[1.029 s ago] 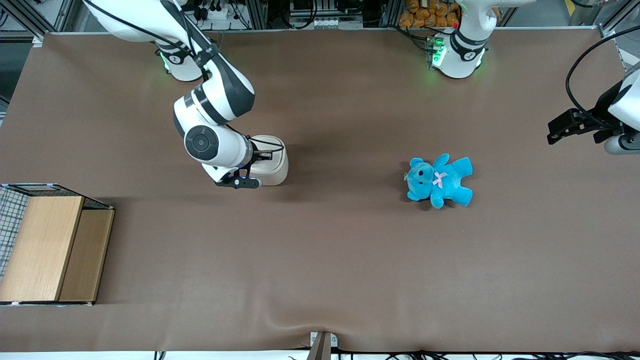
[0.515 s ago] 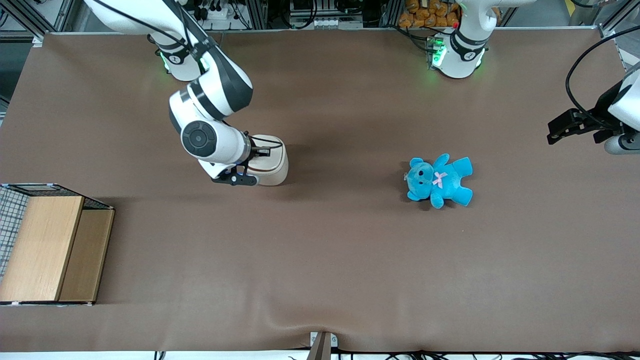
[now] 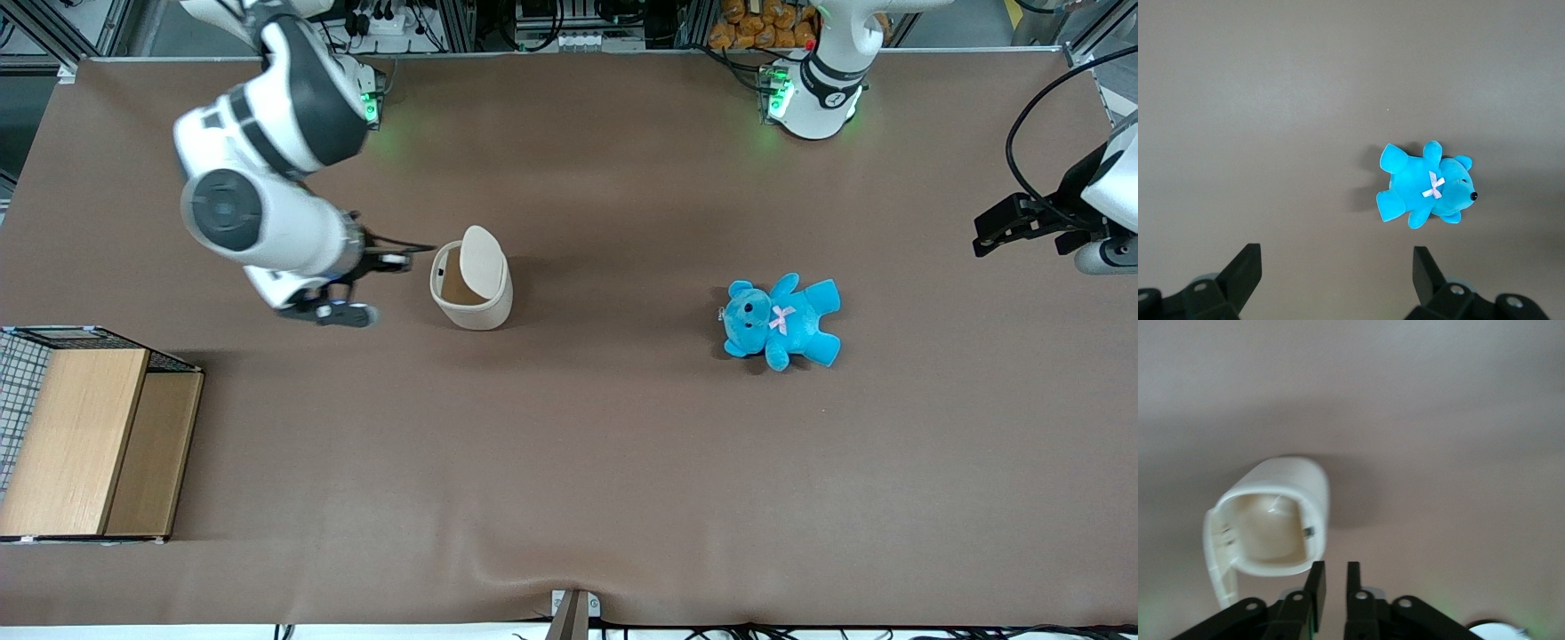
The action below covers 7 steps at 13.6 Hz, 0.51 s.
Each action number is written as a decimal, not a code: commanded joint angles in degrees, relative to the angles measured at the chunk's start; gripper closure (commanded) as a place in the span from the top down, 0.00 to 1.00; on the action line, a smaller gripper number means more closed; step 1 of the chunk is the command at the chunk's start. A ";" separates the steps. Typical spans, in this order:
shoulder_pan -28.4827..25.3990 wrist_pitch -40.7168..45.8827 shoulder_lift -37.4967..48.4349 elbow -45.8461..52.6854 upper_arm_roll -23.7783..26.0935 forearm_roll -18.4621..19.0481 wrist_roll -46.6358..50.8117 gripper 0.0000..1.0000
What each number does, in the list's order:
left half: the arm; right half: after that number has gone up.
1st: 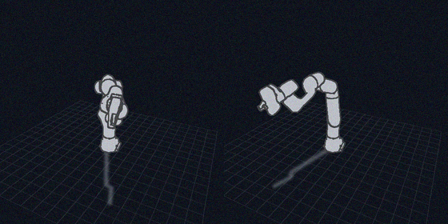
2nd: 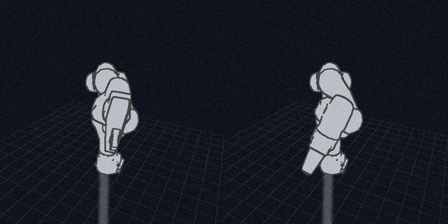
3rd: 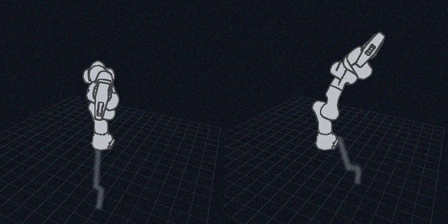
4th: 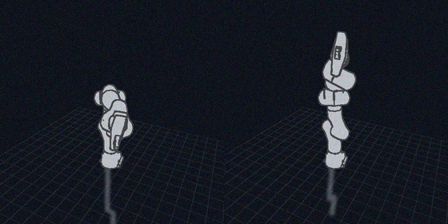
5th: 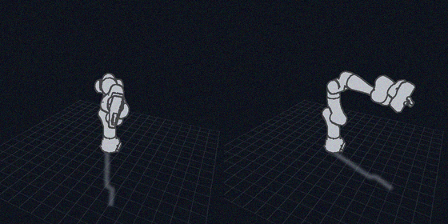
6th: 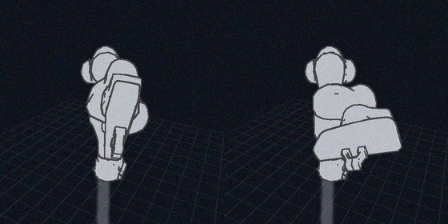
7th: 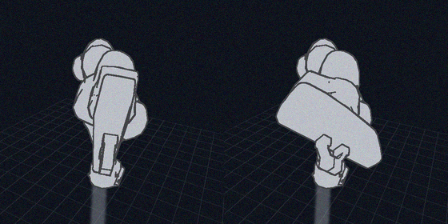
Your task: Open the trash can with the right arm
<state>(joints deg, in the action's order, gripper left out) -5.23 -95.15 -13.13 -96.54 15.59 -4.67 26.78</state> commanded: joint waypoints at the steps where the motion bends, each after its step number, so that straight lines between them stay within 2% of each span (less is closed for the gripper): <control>1: 0.39 0.76 2.67 -0.32 -7.47 0.89 -10.65 0.67; 2: 0.39 0.41 3.46 -0.23 -11.07 0.89 -13.57 1.00; 5: 0.57 0.84 7.32 -0.05 -18.29 0.80 -21.48 1.00; 7: 1.87 1.20 10.39 0.12 -20.33 0.71 -24.66 1.00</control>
<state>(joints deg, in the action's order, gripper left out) -4.01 -94.83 -6.87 -95.63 -3.81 -4.17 4.51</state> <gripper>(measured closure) 0.031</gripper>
